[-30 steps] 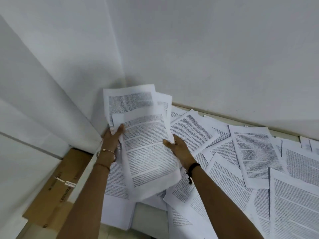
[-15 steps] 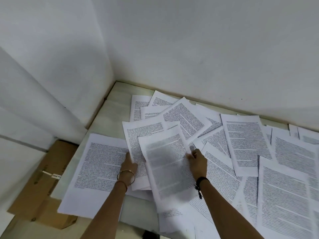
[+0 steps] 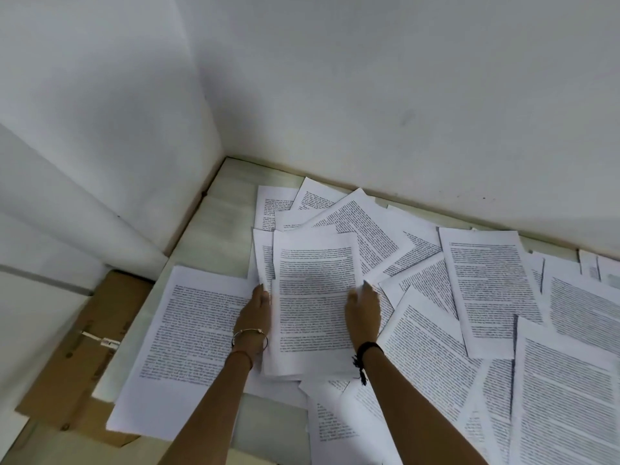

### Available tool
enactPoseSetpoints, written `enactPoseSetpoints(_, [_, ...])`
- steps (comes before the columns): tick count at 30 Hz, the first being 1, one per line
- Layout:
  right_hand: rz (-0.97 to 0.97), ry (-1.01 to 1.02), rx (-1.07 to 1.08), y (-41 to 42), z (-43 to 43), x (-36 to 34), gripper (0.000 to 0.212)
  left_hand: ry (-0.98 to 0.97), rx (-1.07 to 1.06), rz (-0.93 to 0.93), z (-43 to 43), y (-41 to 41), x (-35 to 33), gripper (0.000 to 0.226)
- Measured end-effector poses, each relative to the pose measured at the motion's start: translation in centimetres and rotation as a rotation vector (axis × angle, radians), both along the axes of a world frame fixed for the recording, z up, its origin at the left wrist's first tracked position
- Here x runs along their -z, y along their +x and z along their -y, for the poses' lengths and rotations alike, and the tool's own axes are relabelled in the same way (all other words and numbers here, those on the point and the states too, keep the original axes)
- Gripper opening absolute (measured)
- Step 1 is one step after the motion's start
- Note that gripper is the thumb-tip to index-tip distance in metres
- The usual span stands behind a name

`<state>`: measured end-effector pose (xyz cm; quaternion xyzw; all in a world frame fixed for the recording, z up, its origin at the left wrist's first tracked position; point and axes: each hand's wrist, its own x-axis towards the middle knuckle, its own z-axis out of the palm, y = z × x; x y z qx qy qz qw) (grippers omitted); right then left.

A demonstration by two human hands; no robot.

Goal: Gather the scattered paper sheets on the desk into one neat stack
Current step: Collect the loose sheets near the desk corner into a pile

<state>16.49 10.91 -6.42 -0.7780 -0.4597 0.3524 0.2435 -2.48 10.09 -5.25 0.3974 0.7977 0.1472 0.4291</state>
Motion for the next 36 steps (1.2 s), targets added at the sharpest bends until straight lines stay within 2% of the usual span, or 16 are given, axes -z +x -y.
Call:
enactPoseSetpoints(3, [-0.114,0.055,-0.043,-0.1,-0.5,0.0,0.017,0.075,-0.083,-0.061,-0.8,0.0,0.0,0.045])
enactPoseSetpoints(5, [-0.146,0.065,0.012,0.3,-1.2,0.2,0.03,0.104,-0.131,-0.041,-1.8,-0.2,0.3,0.042])
enactPoseSetpoints(8, [-0.163,0.028,-0.134,0.9,-1.6,0.5,0.035,0.02,-0.047,-0.066,-3.2,-0.5,0.8,0.041])
enactPoseSetpoints(13, [-0.146,-0.016,-0.158,1.3,-2.4,0.4,0.052,-0.104,0.06,-0.077,-4.3,-0.5,0.7,0.042])
enactPoseSetpoints(15, [-0.182,-0.079,-0.207,1.5,-2.5,0.7,0.048,-0.063,-0.015,-0.083,-4.3,-0.5,0.7,0.044])
enactPoseSetpoints(18, [-0.341,-0.122,-0.178,2.0,-2.7,1.0,0.042,0.052,-0.229,0.148,-4.4,-0.6,0.5,0.064])
enactPoseSetpoints(21, [-0.481,-0.113,-0.169,1.8,-3.0,-0.1,0.033,0.037,-0.178,0.298,-4.5,-1.4,1.1,0.063])
enactPoseSetpoints(23, [-0.364,-0.011,0.034,1.4,-3.4,-0.2,0.028,0.033,-0.154,0.272,-4.7,-2.5,1.0,0.054])
enactPoseSetpoints(25, [-0.086,0.066,0.34,1.4,-3.7,-0.4,0.047,0.108,-0.231,0.245,-5.0,-4.4,1.0,0.056])
enactPoseSetpoints(26, [-0.032,0.054,0.424,1.3,-3.8,-0.4,0.059,0.144,-0.262,0.235,-5.0,-5.4,0.8,0.051])
enactPoseSetpoints(28, [-0.078,-0.016,0.417,1.0,-4.3,-0.2,0.08,0.168,-0.295,0.197,-4.9,-7.3,0.9,0.042])
enactPoseSetpoints(30, [-0.196,-0.058,0.368,0.6,-5.4,0.1,0.086,0.161,-0.329,0.156,-4.6,-8.8,1.3,0.041])
enactPoseSetpoints(32, [-0.299,-0.07,0.391,0.5,-6.9,-0.2,0.063,0.148,-0.347,0.101,-4.3,-9.6,1.2,0.04])
enactPoseSetpoints(34, [-0.379,-0.052,0.409,0.6,-7.8,-0.2,0.017,0.145,-0.371,0.035,-3.9,-10.1,1.4,0.039])
enactPoseSetpoints(35, [-0.415,-0.016,0.415,0.8,-8.1,-0.2,0.014,0.133,-0.386,0.012,-3.6,-10.3,1.7,0.038])
enactPoseSetpoints(36, [-0.452,0.025,0.432,1.3,-8.4,-0.1,0.022,0.116,-0.401,-0.002,-3.3,-10.4,1.6,0.038])
